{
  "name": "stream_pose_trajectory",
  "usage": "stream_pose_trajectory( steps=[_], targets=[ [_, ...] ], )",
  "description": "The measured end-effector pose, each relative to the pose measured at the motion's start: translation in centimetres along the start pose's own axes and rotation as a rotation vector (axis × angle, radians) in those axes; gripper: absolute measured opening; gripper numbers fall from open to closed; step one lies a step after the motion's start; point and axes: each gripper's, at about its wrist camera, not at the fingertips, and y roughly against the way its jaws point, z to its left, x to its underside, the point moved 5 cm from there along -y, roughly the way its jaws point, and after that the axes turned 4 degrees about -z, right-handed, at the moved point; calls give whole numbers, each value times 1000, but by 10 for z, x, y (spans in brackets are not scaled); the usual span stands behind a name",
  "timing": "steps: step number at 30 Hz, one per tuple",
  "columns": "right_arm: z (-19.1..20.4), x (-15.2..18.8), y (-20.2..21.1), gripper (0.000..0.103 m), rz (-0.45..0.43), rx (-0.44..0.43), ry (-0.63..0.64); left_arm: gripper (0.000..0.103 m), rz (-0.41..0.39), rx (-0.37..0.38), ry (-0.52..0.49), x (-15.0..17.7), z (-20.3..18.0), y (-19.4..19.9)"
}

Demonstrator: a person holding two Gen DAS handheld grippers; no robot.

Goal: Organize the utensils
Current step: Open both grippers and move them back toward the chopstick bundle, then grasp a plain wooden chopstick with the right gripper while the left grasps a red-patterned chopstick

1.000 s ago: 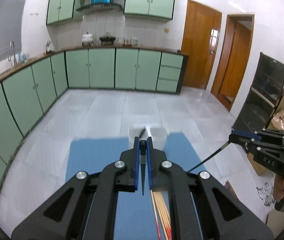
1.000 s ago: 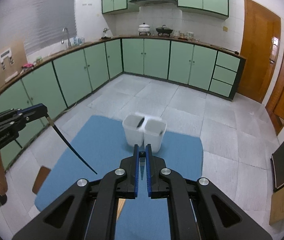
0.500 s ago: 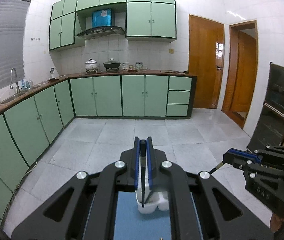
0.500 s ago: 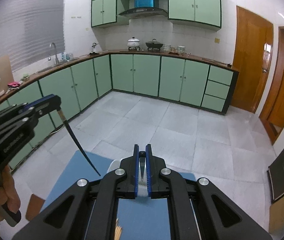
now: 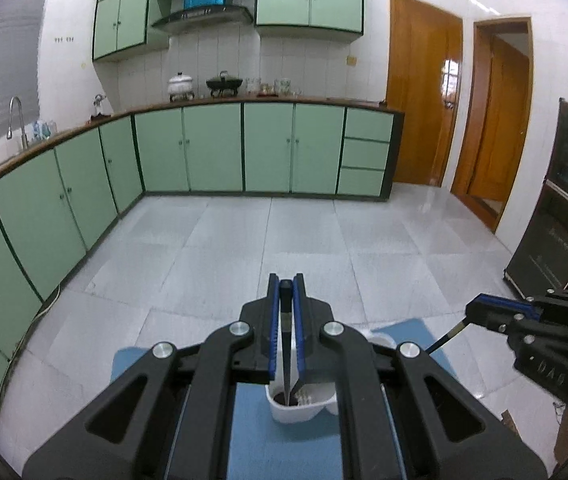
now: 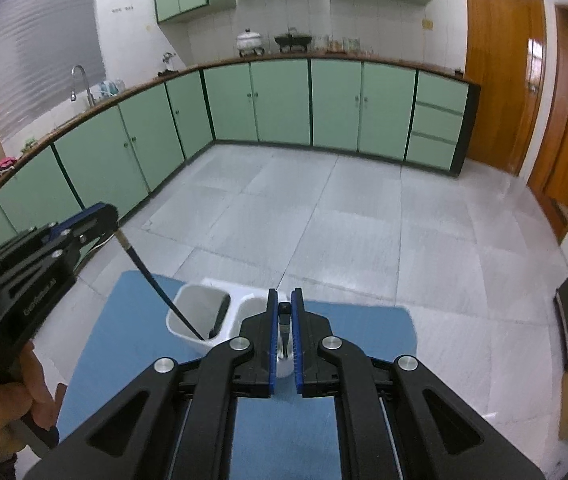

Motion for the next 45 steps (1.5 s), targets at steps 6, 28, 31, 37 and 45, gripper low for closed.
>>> stream_pose_trajectory(
  steps=[6, 28, 31, 37, 45],
  targets=[
    [-12, 12, 23, 10, -49, 0, -23, 35, -33, -24, -14, 3, 17, 31],
    [72, 383, 122, 23, -22, -67, 167, 69, 80, -47, -37, 281, 63, 210],
    [97, 414, 123, 23, -3, -97, 227, 69, 118, -44, 19, 315, 72, 218],
    [114, 424, 115, 31, -27, -102, 262, 69, 140, -47, 102, 347, 82, 229],
    [84, 415, 109, 29, -31, -63, 180, 69, 158, -17, 98, 362, 68, 227]
  ],
)
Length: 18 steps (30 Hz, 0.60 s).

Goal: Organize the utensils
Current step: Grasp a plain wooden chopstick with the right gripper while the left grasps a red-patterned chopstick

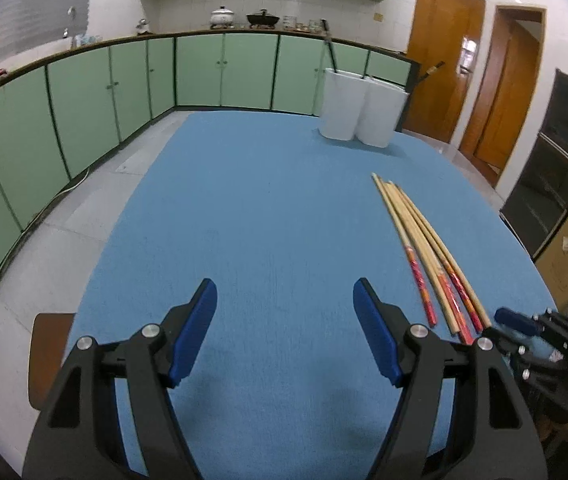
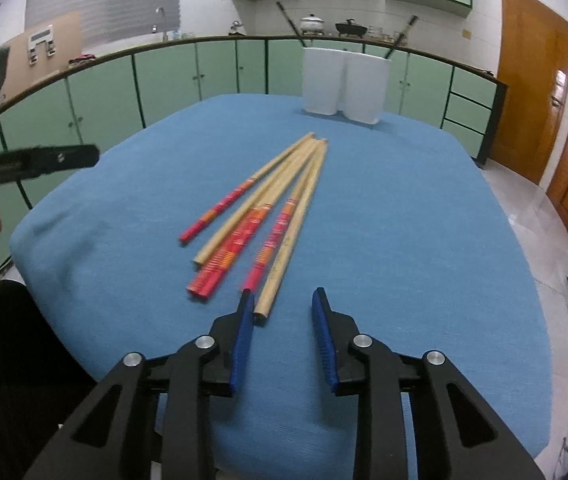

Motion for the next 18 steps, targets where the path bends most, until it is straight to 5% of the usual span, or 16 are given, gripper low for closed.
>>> stream_pose_trajectory(
  steps=[10, 14, 18],
  targets=[
    [-17, -4, -6, 30, -9, 11, -23, 69, 80, 97, -115, 35, -72, -32],
    [-29, -5, -9, 7, -6, 39, -59, 70, 91, 95, -131, 39, -82, -45],
    [-50, -3, -9, 7, -7, 55, -113, 71, 91, 100, -133, 36, -86, -49]
  ],
)
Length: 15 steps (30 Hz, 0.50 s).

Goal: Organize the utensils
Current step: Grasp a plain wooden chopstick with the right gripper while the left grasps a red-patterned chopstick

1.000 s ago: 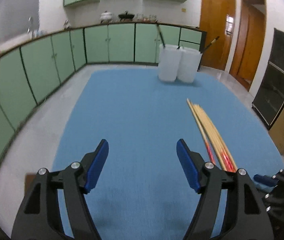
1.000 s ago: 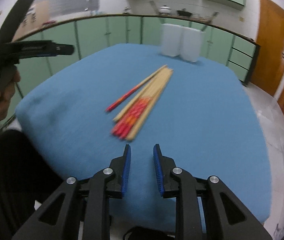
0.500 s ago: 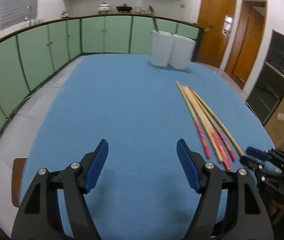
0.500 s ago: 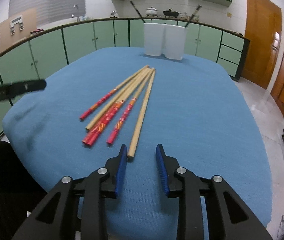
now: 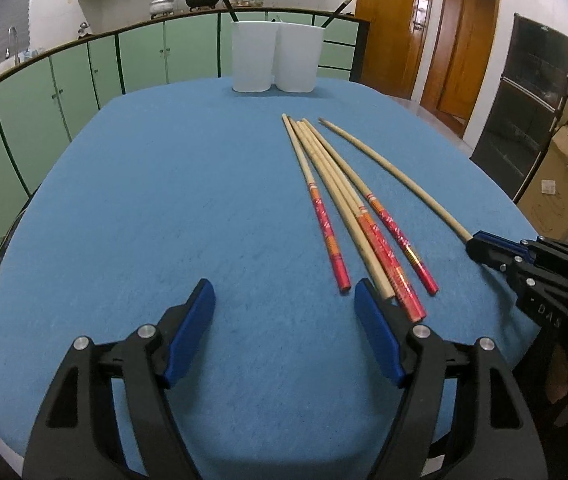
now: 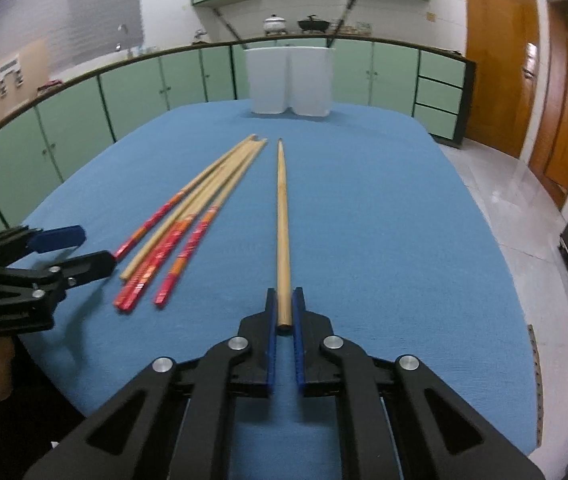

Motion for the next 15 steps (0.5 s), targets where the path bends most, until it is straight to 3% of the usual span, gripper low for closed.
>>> stream_pose_trajectory(
  steps=[9, 11, 15],
  targets=[
    [-18, 1, 2, 7, -6, 13, -46, 70, -26, -40, -14, -3, -5, -6],
    [-18, 1, 2, 7, -8, 14, -42, 62, -40, -50, -3, -4, -3, -5],
    [-16, 1, 2, 7, -11, 20, -36, 32, -62, -65, 35, -5, 4, -3]
  ],
)
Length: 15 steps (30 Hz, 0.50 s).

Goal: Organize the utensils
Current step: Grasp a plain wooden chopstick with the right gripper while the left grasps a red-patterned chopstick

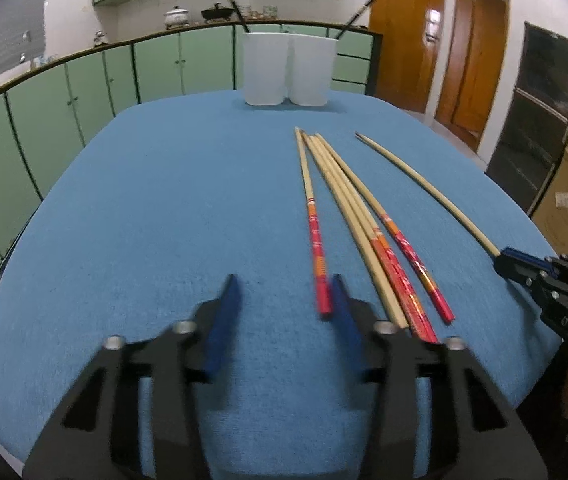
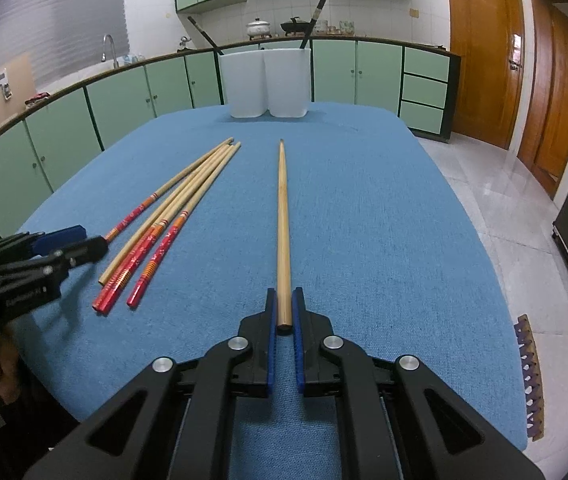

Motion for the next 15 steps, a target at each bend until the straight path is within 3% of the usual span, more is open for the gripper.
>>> stream_pose_trajectory(
  steps=[3, 10, 15],
  targets=[
    [0, 0, -1, 7, -3, 7, -1, 8, -14, -14, 69, 1, 10, 2],
    [6, 3, 3, 7, -17, 64, -12, 5, -35, -136, 164, 10, 27, 17],
    [13, 6, 8, 8, -25, 52, -2, 9, -19, -142, 150, 14, 26, 22]
  ],
)
